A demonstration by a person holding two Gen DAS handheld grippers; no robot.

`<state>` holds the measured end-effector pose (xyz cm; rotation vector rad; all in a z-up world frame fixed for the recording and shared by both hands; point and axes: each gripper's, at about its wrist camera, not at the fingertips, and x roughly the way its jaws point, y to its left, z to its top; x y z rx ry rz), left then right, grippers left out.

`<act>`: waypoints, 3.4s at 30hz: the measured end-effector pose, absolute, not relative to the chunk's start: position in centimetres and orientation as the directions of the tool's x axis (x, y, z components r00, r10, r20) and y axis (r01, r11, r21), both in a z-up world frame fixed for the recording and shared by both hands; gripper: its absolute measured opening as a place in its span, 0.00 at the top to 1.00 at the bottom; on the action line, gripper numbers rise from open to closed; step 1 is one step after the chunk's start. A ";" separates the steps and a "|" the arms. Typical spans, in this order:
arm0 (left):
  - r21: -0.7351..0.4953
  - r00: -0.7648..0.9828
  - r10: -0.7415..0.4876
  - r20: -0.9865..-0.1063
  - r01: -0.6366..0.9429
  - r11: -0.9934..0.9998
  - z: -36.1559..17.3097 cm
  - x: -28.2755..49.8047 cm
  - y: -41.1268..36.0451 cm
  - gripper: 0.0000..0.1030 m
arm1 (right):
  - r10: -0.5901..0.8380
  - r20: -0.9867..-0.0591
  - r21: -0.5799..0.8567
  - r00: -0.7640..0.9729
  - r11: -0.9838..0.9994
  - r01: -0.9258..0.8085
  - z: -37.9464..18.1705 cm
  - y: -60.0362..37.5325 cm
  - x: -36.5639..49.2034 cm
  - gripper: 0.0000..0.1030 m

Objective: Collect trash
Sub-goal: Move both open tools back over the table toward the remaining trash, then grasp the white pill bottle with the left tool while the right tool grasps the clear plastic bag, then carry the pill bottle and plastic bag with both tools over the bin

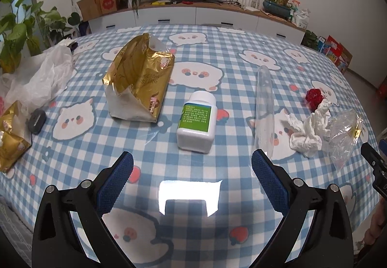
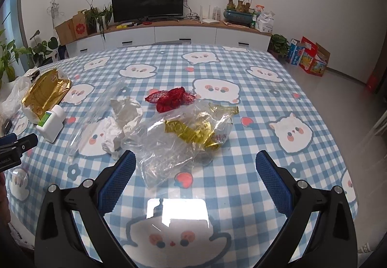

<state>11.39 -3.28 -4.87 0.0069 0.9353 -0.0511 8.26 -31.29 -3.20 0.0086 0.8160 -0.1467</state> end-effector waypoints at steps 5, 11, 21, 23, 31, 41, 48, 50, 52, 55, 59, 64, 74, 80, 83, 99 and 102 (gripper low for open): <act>-0.005 0.590 -0.030 -0.807 0.044 0.999 -5.0 13.6 -3.4 0.09 | -0.118 -0.736 -0.036 0.666 0.990 0.135 -3.6 -31.9 10.6 0.08; 0.002 0.577 -0.027 -0.817 0.049 0.999 -5.6 16.3 -3.6 0.10 | -0.113 -0.741 -0.035 0.662 0.991 0.131 -4.0 -32.3 12.5 0.08; -0.011 0.532 -0.036 -0.846 0.050 0.999 -7.4 19.0 -3.9 0.14 | -0.102 -0.722 0.000 0.684 0.989 0.147 -3.6 -32.8 14.0 0.08; -0.016 0.525 -0.040 -0.850 0.049 0.999 -7.6 19.2 -4.0 0.15 | -0.098 -0.712 0.007 0.696 0.989 0.147 -3.2 -32.8 14.0 0.08; -0.018 0.500 -0.041 -0.865 0.051 0.999 -8.2 19.3 -4.2 0.23 | -0.086 -0.762 0.000 0.642 0.991 0.134 -4.5 -32.1 14.9 0.08; -0.033 0.474 -0.053 -0.879 0.050 0.998 -8.9 19.4 -4.1 0.38 | -0.053 -0.812 0.026 0.581 0.991 0.128 -6.4 -32.2 15.2 0.12; -0.025 0.469 -0.046 -0.882 0.052 0.998 -9.2 19.5 -4.2 0.46 | -0.026 -0.831 0.048 0.556 0.992 0.117 -6.8 -32.1 15.4 0.25; -0.022 0.471 -0.043 -0.881 0.050 0.999 -9.2 19.5 -4.2 0.48 | -0.020 -0.835 0.053 0.550 0.992 0.116 -6.9 -32.1 15.5 0.27; -0.008 0.472 -0.032 -0.881 0.052 0.999 -9.2 19.5 -4.3 0.51 | -0.010 -0.838 0.066 0.545 0.991 0.118 -6.9 -32.2 15.5 0.32; 0.016 0.478 -0.012 -0.878 0.054 0.998 -9.3 19.4 -4.4 0.58 | -0.007 -0.842 0.068 0.539 0.991 0.119 -7.0 -32.2 15.5 0.39; 0.025 0.485 -0.003 -0.875 0.051 0.998 -9.2 19.3 -4.5 0.61 | -0.004 -0.846 0.070 0.533 0.990 0.119 -7.2 -32.1 15.5 0.47; 0.013 0.488 -0.009 -0.873 0.042 0.999 -9.2 19.3 -4.3 0.61 | -0.010 -0.846 0.058 0.533 0.992 0.111 -7.2 -31.9 15.5 0.62; -0.011 0.499 -0.029 -0.866 0.040 0.999 -8.2 18.5 -4.0 0.61 | -0.027 -0.827 0.040 0.562 0.993 0.108 -5.9 -31.6 15.0 0.68; -0.017 0.517 -0.041 -0.855 0.051 0.999 -7.2 17.6 -4.3 0.61 | -0.027 -0.818 0.045 0.575 0.993 0.112 -5.1 -31.4 14.6 0.68; -0.014 0.526 -0.041 -0.849 0.055 0.998 -6.6 17.0 -4.5 0.61 | -0.027 -0.809 0.048 0.587 0.993 0.112 -4.5 -31.3 14.4 0.68; -0.041 0.541 -0.075 -0.838 0.074 0.996 -4.6 11.0 -3.6 0.61 | -0.009 -0.768 0.067 0.640 0.993 0.093 -1.4 -29.7 10.7 0.68; -0.051 0.549 -0.082 -0.832 0.071 0.996 -4.0 9.7 -3.2 0.61 | 0.000 -0.761 0.071 0.649 0.994 0.083 -0.9 -29.0 9.9 0.68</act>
